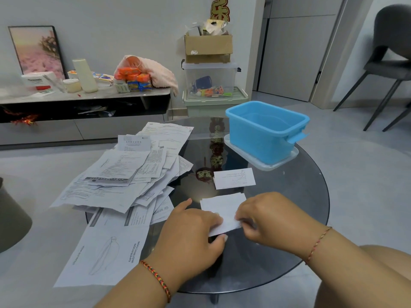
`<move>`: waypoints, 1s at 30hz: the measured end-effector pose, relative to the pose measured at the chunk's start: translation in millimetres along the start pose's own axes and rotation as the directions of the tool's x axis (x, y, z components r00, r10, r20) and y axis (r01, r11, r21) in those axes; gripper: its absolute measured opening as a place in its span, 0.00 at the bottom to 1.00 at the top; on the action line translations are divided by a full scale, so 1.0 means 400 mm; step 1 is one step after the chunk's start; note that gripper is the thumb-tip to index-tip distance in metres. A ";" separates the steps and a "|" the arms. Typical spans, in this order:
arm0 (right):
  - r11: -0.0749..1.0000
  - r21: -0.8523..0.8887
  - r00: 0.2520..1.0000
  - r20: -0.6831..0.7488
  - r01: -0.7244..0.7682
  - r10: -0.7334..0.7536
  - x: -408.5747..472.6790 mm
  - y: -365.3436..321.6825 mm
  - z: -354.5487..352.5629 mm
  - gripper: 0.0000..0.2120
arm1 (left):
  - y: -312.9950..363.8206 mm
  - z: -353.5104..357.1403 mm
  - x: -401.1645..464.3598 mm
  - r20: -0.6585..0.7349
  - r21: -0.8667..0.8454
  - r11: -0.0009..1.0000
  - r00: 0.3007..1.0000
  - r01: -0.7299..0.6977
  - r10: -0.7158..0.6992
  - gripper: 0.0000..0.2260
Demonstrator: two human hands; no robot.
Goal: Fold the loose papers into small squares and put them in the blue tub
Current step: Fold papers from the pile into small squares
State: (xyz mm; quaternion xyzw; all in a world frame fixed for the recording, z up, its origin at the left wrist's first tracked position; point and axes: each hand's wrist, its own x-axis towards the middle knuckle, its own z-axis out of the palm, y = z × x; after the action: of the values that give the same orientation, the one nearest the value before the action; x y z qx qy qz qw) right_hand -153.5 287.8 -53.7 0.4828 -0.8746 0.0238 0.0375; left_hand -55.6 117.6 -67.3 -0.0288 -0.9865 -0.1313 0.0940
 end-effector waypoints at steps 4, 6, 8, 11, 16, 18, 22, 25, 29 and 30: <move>0.972 0.199 0.988 -0.062 -0.125 0.140 0.005 0.002 -0.011 0.16 | -0.010 0.006 0.006 -0.039 -0.037 0.999 0.999 0.000 -0.002 0.12; 0.908 0.358 0.969 -0.030 -0.219 0.245 0.002 0.011 -0.020 0.10 | -0.010 0.012 0.012 -0.118 -0.113 0.993 0.992 0.028 -0.041 0.11; 0.820 0.512 0.956 0.005 -0.254 0.293 -0.006 0.017 -0.024 0.09 | -0.011 0.015 0.012 -0.170 -0.181 0.980 0.979 0.081 -0.113 0.09; 0.782 0.565 0.958 0.059 -0.264 0.281 -0.017 0.017 -0.018 0.15 | -0.016 0.018 0.007 -0.190 -0.241 0.960 0.964 0.140 -0.188 0.05; 0.752 0.600 0.929 -0.036 -0.274 0.368 -0.005 0.017 0.017 0.07 | -0.010 0.016 0.004 -0.148 -0.342 0.927 0.966 0.152 -0.213 0.02; 0.702 0.648 0.902 -0.051 -0.296 0.428 0.005 0.019 0.028 0.05 | -0.008 0.016 0.011 -0.137 -0.349 0.919 0.961 0.182 -0.242 0.04; 0.634 0.697 0.857 -0.054 -0.335 0.512 0.031 0.019 0.048 0.05 | -0.009 0.022 0.029 -0.136 -0.375 0.886 0.929 0.274 -0.345 0.07; 0.642 0.681 0.836 -0.078 -0.353 0.543 0.050 0.017 0.057 0.05 | -0.008 0.027 0.035 -0.154 -0.395 0.866 0.908 0.305 -0.390 0.11; 0.664 0.636 0.820 -0.085 -0.393 0.566 0.071 0.014 0.060 0.04 | -0.005 0.027 0.041 -0.165 -0.340 0.895 0.919 0.289 -0.359 0.13; 0.668 0.623 0.815 -0.084 -0.406 0.574 0.074 0.013 0.061 0.05 | -0.004 0.028 0.043 -0.159 -0.309 0.908 0.925 0.284 -0.344 0.13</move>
State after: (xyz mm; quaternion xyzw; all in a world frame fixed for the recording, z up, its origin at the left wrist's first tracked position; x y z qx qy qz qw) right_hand -174.9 263.7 -75.5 0.2067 -0.9082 0.3640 0.0012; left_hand -74.5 119.4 -75.0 0.1319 -0.9339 -0.2854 0.1703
